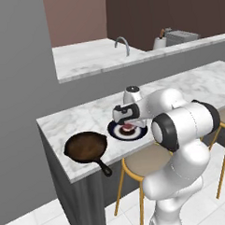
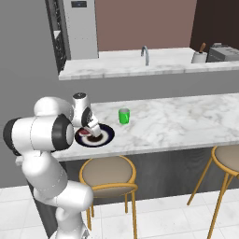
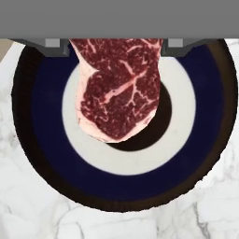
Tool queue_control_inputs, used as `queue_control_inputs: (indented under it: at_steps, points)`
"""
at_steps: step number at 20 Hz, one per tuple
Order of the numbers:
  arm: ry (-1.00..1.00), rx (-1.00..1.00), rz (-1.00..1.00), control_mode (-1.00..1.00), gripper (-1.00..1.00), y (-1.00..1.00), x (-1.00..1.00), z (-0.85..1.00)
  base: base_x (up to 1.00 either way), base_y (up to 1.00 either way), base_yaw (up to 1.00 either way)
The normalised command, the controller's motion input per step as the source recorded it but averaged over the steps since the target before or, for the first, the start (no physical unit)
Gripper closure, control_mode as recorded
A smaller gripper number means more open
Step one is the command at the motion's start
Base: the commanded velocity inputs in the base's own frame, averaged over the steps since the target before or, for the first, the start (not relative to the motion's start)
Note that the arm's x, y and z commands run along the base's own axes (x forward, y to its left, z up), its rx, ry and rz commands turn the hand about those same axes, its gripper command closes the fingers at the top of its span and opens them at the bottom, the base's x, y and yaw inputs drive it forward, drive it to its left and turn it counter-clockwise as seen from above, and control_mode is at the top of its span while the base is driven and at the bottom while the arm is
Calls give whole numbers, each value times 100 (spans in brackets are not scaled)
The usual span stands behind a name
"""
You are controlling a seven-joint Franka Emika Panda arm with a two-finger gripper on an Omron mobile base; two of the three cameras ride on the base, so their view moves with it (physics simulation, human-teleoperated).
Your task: Pick up the pan with the steak in it and place it on the dining table. Then place the steak on the plate.
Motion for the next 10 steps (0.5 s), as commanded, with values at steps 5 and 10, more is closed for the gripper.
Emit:
queue_control_inputs:
  at_steps: [5, 10]
  points:
    - [0, 0, 0, -100, 100, 0, 0, 0, 0, 0, 0]
    - [0, 0, 0, -100, 100, -2, 0, -9, 0, 0, 0]
